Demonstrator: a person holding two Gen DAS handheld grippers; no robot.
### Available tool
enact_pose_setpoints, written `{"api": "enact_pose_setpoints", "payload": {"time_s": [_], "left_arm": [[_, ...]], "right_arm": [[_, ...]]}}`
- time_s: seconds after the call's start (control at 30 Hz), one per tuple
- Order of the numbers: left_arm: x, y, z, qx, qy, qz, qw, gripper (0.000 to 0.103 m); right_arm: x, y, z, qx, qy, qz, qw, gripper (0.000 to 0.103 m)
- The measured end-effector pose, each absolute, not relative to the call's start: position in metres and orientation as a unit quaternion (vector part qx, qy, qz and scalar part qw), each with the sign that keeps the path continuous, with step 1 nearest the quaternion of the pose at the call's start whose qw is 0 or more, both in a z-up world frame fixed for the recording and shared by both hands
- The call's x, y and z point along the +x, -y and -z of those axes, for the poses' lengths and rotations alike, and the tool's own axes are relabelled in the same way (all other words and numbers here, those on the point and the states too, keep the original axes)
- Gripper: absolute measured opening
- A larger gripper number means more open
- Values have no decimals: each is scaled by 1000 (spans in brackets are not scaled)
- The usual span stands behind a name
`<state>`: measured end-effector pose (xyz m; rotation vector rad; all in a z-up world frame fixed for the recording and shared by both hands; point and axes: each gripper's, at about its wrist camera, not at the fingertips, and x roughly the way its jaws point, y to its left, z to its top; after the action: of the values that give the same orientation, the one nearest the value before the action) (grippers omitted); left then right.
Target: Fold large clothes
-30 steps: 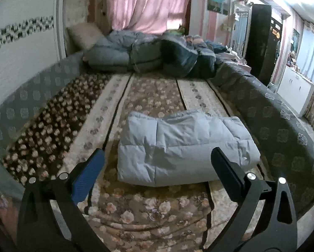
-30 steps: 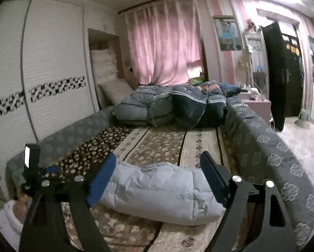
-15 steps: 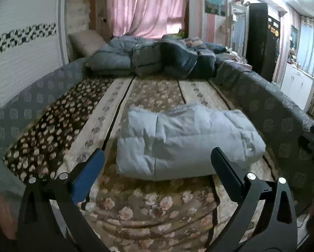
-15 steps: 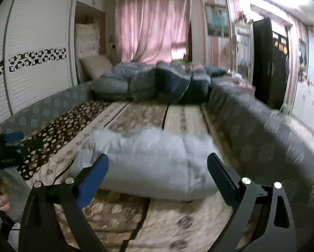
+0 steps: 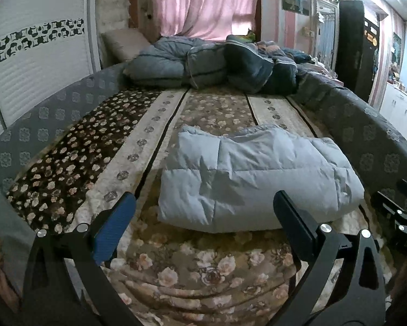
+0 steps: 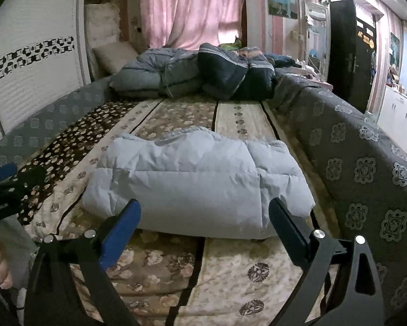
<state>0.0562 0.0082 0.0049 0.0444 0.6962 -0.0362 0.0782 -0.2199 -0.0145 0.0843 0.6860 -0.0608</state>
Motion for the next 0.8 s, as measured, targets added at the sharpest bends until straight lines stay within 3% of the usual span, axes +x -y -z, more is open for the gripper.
{"api": "enact_pose_setpoints", "payload": {"time_s": [0.8], "left_arm": [[74, 9, -2, 32, -368, 24, 929, 100]], "right_arm": [[91, 222, 8, 28, -337, 84, 937, 95]]}}
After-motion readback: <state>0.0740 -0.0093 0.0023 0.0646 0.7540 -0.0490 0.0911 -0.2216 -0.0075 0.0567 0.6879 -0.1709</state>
